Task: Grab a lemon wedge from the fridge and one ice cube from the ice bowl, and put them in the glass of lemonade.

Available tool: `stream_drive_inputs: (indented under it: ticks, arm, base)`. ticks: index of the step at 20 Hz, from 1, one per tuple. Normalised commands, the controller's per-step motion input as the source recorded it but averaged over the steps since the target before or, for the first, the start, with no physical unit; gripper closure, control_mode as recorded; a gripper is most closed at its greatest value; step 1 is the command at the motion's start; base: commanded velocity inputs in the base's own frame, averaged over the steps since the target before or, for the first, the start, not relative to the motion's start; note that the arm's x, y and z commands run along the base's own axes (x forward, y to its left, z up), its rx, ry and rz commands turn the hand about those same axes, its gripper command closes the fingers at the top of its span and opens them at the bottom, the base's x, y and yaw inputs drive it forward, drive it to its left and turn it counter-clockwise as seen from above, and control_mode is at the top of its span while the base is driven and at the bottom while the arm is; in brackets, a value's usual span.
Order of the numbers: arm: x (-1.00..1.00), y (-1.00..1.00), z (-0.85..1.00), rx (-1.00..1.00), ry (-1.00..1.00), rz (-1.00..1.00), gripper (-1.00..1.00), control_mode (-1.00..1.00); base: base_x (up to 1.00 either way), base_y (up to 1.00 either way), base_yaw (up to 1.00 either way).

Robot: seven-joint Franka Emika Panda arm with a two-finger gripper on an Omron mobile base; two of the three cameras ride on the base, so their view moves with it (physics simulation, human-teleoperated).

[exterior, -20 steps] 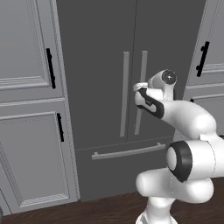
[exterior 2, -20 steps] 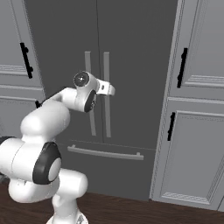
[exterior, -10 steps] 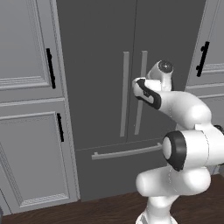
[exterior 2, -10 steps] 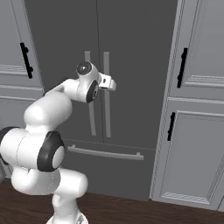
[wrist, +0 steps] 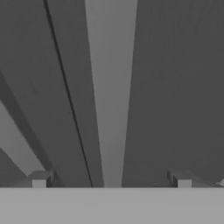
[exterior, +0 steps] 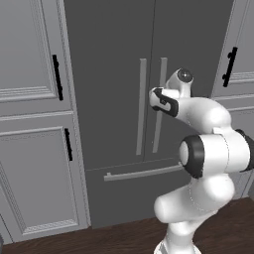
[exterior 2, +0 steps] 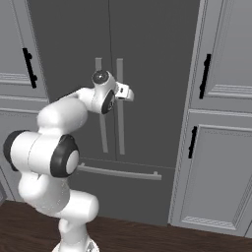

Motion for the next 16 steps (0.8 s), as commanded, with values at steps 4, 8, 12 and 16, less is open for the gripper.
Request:
stream_drive_inputs:
  ticks: [4,8,12,16]
  arm:
    - [0.40,-0.11,-0.06,0.00,0.04,0.04,-1.00,-1.00]
    - [0.42,0.00,-0.19,0.00,0.00,0.02,-1.00,-1.00]
    - [0.40,0.00,-0.28,0.00,0.00,0.02,-1.00,-1.00]
    - [0.36,0.00,-0.31,0.00,0.00,0.01,-1.00,-1.00]
  base:
    - [0.00,0.00,0.00]
    - [0.00,0.00,0.00]
    - [0.00,0.00,0.00]
    - [0.00,0.00,0.00]
